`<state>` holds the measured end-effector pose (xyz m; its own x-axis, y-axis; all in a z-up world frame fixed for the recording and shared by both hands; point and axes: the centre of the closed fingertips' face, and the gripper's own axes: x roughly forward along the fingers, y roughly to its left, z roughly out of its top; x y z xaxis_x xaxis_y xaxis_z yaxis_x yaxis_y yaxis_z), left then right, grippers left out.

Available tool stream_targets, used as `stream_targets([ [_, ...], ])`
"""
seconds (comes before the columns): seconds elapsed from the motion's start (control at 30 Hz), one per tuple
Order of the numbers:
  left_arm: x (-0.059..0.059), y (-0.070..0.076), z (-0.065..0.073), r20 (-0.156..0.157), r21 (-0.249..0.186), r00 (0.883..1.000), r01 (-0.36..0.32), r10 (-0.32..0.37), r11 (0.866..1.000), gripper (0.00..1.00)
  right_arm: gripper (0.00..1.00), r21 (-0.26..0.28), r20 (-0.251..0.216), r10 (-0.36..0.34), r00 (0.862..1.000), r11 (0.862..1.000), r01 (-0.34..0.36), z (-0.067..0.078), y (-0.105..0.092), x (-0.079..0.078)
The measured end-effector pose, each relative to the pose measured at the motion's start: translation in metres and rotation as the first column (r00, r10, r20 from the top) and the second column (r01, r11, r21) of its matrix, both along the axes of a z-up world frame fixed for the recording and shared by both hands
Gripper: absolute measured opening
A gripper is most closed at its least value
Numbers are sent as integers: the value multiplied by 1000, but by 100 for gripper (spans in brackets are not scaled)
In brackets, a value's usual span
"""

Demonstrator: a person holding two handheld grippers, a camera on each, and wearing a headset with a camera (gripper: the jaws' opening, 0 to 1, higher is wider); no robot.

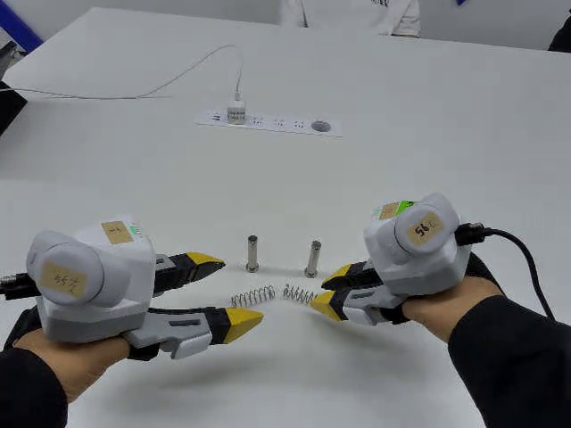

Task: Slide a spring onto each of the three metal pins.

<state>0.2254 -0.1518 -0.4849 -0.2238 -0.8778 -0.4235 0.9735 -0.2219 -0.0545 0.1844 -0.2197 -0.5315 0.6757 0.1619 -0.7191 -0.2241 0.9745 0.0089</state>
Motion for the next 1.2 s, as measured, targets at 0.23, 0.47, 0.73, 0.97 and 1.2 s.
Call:
stream_targets([
  [0.23, 0, 2, -1, -1, 5, 1000, -1, 1, 1000, 50, 16, -14, -26, 25, 999, 1000, -25, -6, 1, -1],
  [0.47, -1, 1, -1, -2, 4, 1000, 3, -3, 1000, 50, 14, -20, -39, 41, 998, 999, -42, -9, 0, -2],
  [0.73, -3, 0, -3, -2, 9, 1000, 12, -12, 1000, 49, 12, -26, -52, 54, 997, 998, -56, -12, 1, -5],
  [0.97, -6, -2, -4, -2, 11, 1000, 25, -25, 1000, 48, 12, -27, -53, 68, 996, 997, -69, -8, 5, -8],
  [1.2, -17, -5, -11, -1, 32, 997, 71, -71, 997, 48, 12, -24, -47, 96, 994, 995, -98, 0, 13, -13],
])
